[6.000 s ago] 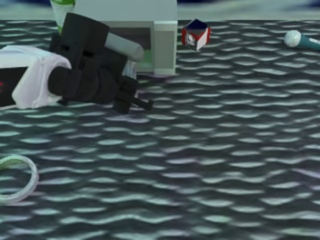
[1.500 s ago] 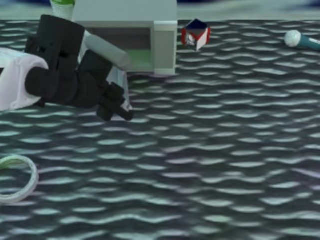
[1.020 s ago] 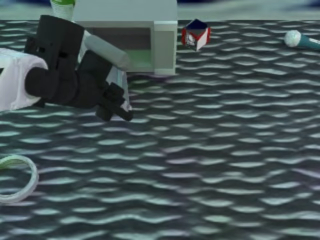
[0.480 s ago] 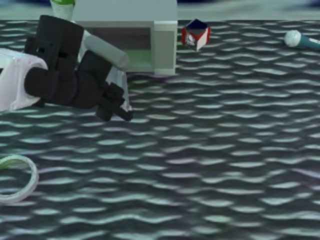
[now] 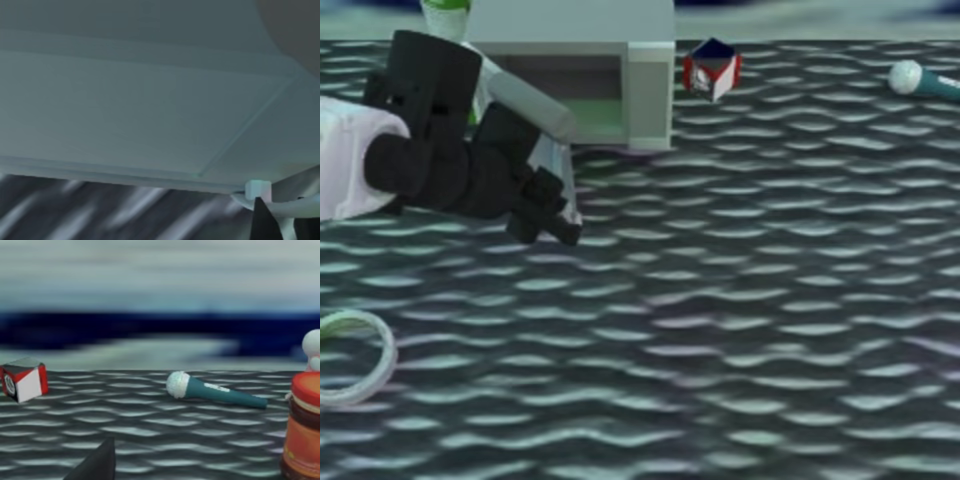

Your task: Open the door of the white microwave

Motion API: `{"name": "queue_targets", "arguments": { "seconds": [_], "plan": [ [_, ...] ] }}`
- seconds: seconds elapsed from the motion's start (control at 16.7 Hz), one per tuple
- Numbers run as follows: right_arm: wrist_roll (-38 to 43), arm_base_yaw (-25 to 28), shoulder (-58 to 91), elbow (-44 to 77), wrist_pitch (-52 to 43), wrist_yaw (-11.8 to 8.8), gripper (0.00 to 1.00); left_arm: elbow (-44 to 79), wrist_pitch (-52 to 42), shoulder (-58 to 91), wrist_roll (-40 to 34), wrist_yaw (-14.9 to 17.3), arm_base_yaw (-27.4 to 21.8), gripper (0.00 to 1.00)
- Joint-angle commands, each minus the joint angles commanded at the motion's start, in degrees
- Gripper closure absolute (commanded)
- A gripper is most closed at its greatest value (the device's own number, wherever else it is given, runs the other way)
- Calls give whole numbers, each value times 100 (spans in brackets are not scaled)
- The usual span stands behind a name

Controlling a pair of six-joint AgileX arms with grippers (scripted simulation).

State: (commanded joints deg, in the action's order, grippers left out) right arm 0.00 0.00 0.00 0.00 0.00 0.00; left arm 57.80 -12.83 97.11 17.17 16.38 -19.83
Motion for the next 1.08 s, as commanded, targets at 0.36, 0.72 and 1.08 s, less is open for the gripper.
{"name": "queue_targets", "arguments": {
  "seconds": [0.36,0.72,1.08],
  "plan": [
    [0,0,0,0,0,0,0,-26,-72,-42,257,159,133,100],
    [0,0,0,0,0,0,0,-26,-72,-42,257,159,133,100],
    [0,0,0,0,0,0,0,-26,-72,-42,257,159,133,100]
  ]
}}
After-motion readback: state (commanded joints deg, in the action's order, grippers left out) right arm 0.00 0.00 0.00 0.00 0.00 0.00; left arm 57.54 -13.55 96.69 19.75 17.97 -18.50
